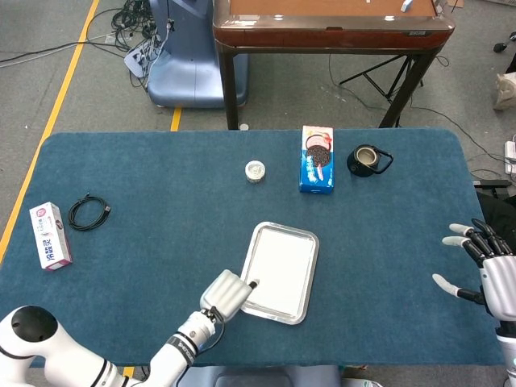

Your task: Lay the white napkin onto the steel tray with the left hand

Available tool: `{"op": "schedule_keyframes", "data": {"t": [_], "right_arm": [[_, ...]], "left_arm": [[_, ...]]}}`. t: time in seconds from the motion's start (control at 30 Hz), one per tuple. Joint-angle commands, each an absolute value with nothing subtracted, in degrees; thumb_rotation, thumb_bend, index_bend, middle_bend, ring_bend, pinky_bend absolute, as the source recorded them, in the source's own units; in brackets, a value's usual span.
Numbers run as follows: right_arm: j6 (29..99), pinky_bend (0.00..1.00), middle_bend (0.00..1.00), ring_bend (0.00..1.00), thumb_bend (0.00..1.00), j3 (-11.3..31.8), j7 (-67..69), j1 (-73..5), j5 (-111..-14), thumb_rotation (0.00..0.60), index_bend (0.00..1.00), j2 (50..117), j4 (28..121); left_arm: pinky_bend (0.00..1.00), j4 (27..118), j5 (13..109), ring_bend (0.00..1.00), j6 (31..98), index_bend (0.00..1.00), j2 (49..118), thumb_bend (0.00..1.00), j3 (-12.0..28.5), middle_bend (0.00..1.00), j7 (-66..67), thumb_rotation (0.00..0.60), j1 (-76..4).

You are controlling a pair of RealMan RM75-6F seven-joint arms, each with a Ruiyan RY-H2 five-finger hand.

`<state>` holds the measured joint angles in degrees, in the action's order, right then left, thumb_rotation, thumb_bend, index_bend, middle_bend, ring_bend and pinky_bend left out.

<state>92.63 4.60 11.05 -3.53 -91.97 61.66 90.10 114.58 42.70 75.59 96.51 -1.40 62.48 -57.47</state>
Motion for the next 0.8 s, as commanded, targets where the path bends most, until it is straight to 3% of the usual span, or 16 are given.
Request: {"op": "schedule_keyframes", "data": {"t": [0.03,0.17,0.23,0.3,0.4,0.6,0.8], "right_arm": [[92.50,0.23,0.26,0.12,0.03,4.54,10.87,-3.61,-92.04,0.600,0.37,61.82,90.06],[92.41,0.23,0.26,0.12,0.03,4.40,10.47,-3.67,-92.29,0.600,0.37,62.02,90.05],[92.26,0.23,0.26,0.12,0.03,4.28,10.06,-3.70,-92.36,0.600,0.37,62.11,90.11],[91.96,0.23,0.26,0.12,0.03,4.13,9.51,-3.76,-92.40,0.600,0.37,62.22,90.23],[91.34,0.23,0.26,0.12,0.03,3.86,8.51,-3.94,-92.48,0.600,0.37,62.54,90.31],[89.38,0.23,0.26,0.12,0.03,3.07,4.93,-4.38,-92.45,0.600,0.37,63.28,90.73],[87.68,0.23,0.26,0.12,0.03,2.38,0.79,-4.37,-91.65,0.600,0.37,62.99,92.58]], "left_arm": [[1.00,115.93,51.05,0.99,78.19,0.22,90.33,0.71,-4.35,1.00,55.99,0.600,-53.27],[1.00,117.07,54.98,0.89,80.16,0.21,84.40,0.71,-5.83,0.98,51.17,0.600,-49.86],[1.00,117.50,56.33,0.83,81.16,0.20,81.24,0.70,-6.48,0.91,48.25,0.600,-47.81],[0.97,118.34,56.30,0.74,81.45,0.18,77.98,0.67,-7.04,0.78,45.18,0.600,-45.83],[0.84,118.47,56.92,0.55,81.80,0.18,74.65,0.62,-7.48,0.59,41.02,0.600,-43.33],[0.53,116.21,63.63,0.31,84.20,0.24,70.28,0.59,-9.23,0.35,32.80,0.600,-37.36],[0.37,113.23,71.21,0.23,87.17,0.32,67.03,0.59,-12.09,0.29,27.52,0.600,-31.24]]}}
